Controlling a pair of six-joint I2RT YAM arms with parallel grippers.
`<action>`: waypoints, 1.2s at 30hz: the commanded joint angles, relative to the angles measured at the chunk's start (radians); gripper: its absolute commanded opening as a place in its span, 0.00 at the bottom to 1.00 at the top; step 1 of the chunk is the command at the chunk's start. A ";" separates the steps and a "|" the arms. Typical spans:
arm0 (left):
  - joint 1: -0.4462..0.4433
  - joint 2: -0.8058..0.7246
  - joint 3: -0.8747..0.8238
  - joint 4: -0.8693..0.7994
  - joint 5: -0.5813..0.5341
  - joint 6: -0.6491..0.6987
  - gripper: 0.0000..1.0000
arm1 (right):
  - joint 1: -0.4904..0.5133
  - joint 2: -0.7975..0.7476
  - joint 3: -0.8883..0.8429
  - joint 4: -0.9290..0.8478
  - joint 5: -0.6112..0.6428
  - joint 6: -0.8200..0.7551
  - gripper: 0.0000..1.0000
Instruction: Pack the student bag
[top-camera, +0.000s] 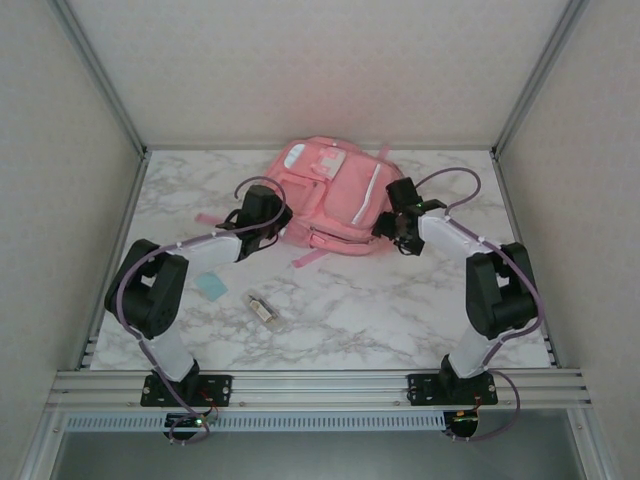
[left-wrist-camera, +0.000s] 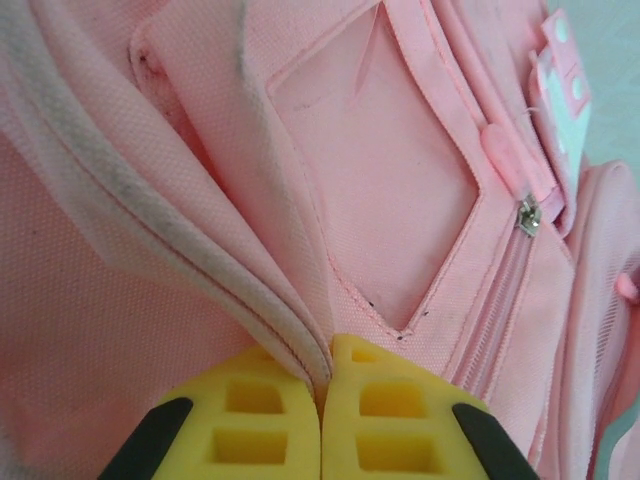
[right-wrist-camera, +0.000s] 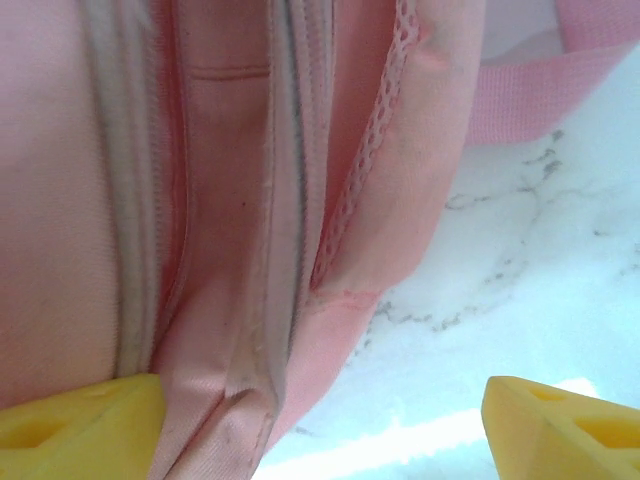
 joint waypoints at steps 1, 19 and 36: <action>-0.053 -0.037 -0.006 0.010 0.071 -0.012 0.00 | 0.043 -0.119 0.031 -0.009 -0.045 -0.038 0.81; -0.073 -0.072 -0.020 0.054 0.055 -0.087 0.00 | 0.408 -0.084 0.058 0.176 -0.219 0.213 0.45; -0.081 -0.125 -0.063 0.066 0.049 -0.103 0.00 | 0.414 0.117 0.090 0.361 -0.154 0.374 0.36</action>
